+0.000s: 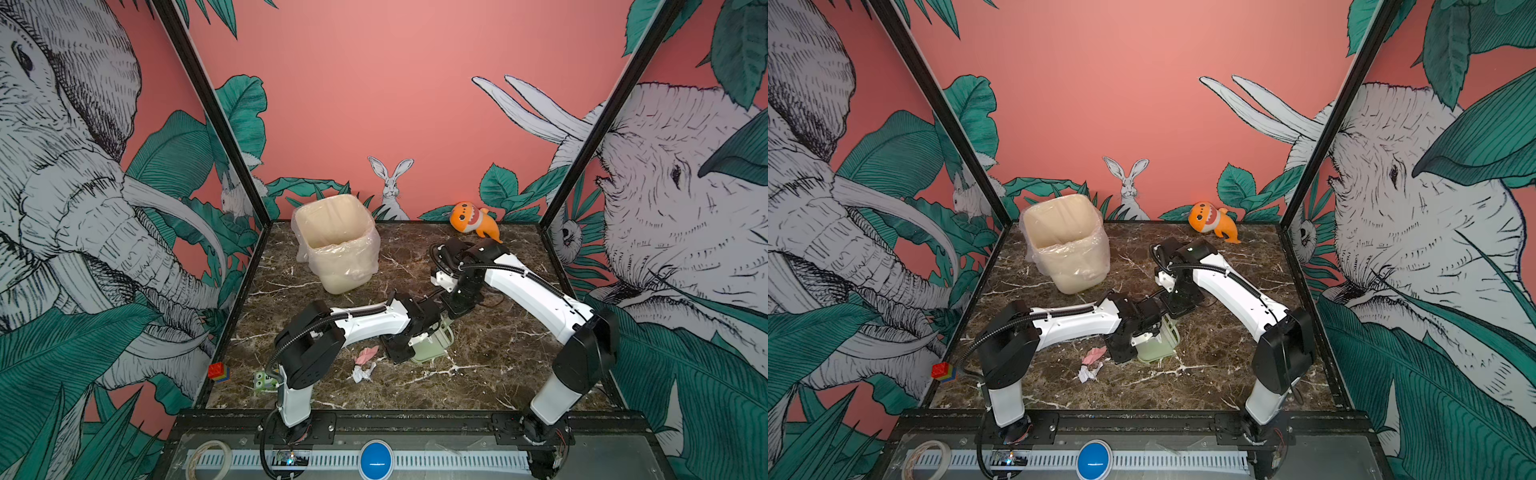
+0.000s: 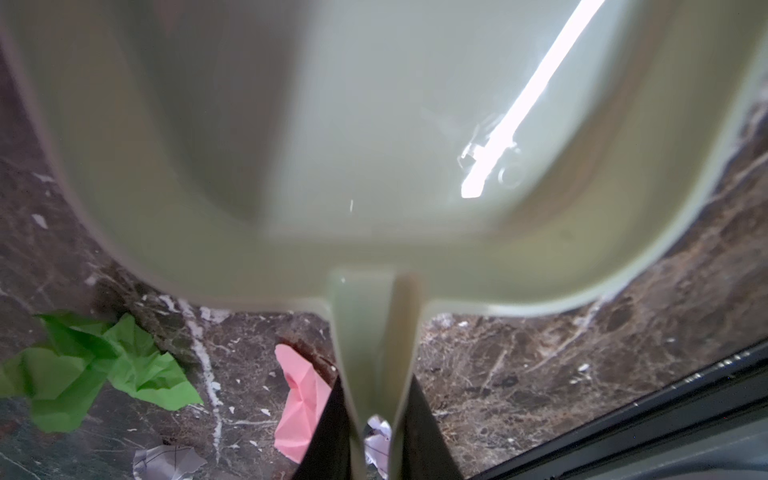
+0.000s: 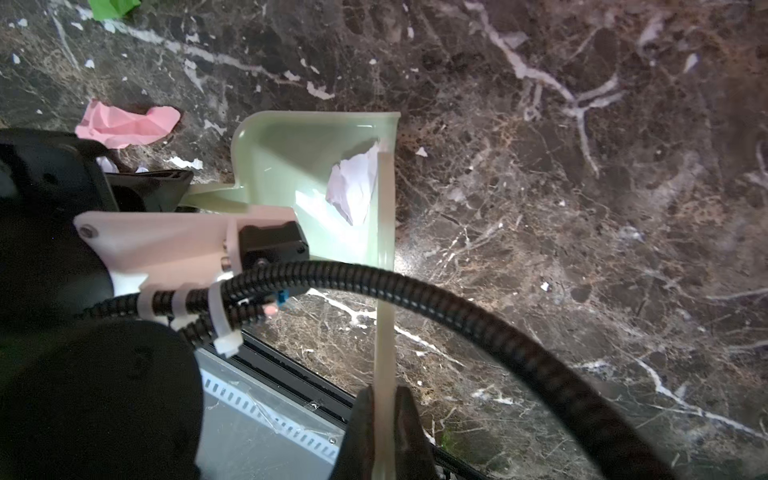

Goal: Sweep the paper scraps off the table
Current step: 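Lift the dustpan with the left gripper to the bin while the right gripper draws back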

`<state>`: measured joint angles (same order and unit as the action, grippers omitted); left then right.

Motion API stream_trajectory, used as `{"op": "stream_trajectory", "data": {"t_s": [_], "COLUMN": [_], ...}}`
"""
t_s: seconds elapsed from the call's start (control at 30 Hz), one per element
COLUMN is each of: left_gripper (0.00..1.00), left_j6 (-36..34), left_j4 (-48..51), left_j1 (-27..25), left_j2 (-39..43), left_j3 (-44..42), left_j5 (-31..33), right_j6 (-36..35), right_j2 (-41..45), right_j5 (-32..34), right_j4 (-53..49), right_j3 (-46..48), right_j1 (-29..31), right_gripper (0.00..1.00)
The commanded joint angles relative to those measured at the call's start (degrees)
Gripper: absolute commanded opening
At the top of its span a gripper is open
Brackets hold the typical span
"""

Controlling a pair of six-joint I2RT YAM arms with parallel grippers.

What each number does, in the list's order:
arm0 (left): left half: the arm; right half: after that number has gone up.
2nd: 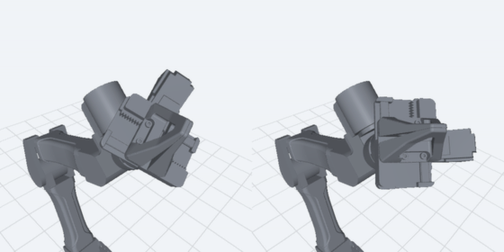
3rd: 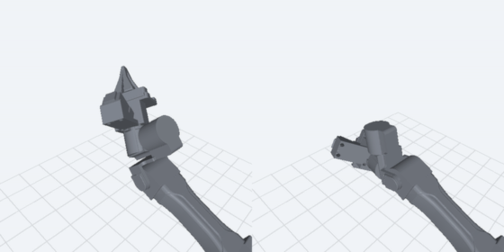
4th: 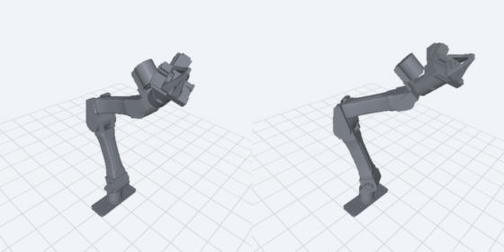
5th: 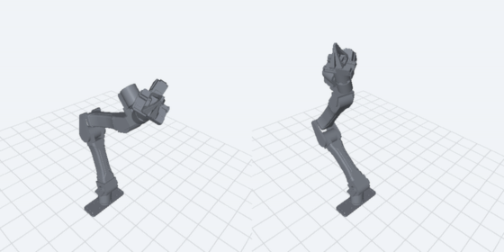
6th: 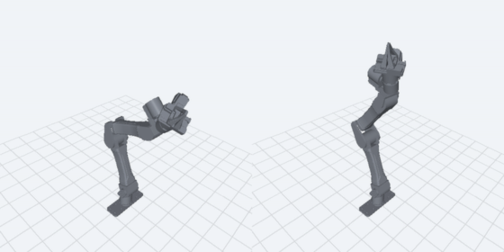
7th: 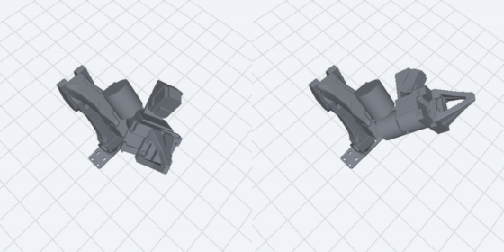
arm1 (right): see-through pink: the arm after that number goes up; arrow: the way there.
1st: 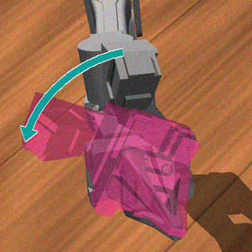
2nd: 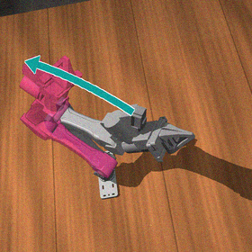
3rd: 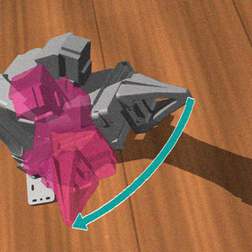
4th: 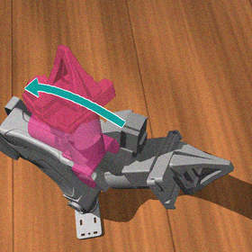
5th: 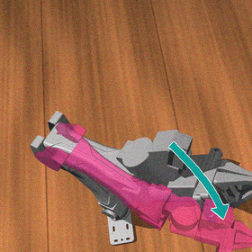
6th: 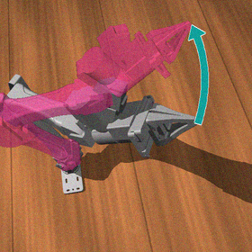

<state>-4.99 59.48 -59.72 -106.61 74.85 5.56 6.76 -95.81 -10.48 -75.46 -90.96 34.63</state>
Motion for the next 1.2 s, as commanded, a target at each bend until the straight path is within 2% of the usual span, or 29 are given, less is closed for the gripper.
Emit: {"op": "stream_trajectory", "data": {"t_s": [0.0, 0.37, 0.67, 0.9, 1.17], "left_gripper": [0.11, 0.1, 0.11, 0.12, 0.13], "left_j6": [0.6, 1.7, 3.5, 3.4, 3.6], "left_j4": [-0.1, -3.6, -1.6, 5.7, 14.5], "left_j1": [-0.3, 0.2, 3.8, 9.3, 11.8], "left_j2": [4.2, 10.8, 20.1, 26.5, 28.0], "left_j3": [-0.8, -2.9, -1.4, 5.0, 16.0], "left_j5": [1.2, 4.7, 4.8, 4.2, 5.6], "right_j6": [-1.0, -2.6, -3.4, -3.6, -4.0], "right_j2": [3.6, 11.2, 13.4, 13.9, 13.7], "right_j5": [2.0, 2.2, -0.5, -2.3, -3.3], "right_j4": [-3.3, -4.6, -2.3, -0.4, 0.5], "right_j3": [0.8, 2.5, 6.2, 8.3, 9.0], "right_j1": [-2.5, -10.8, -14.7, -15.8, -16.5], "right_gripper": [0.0, 0.0, 0.0, 0.0, 0.0]}}
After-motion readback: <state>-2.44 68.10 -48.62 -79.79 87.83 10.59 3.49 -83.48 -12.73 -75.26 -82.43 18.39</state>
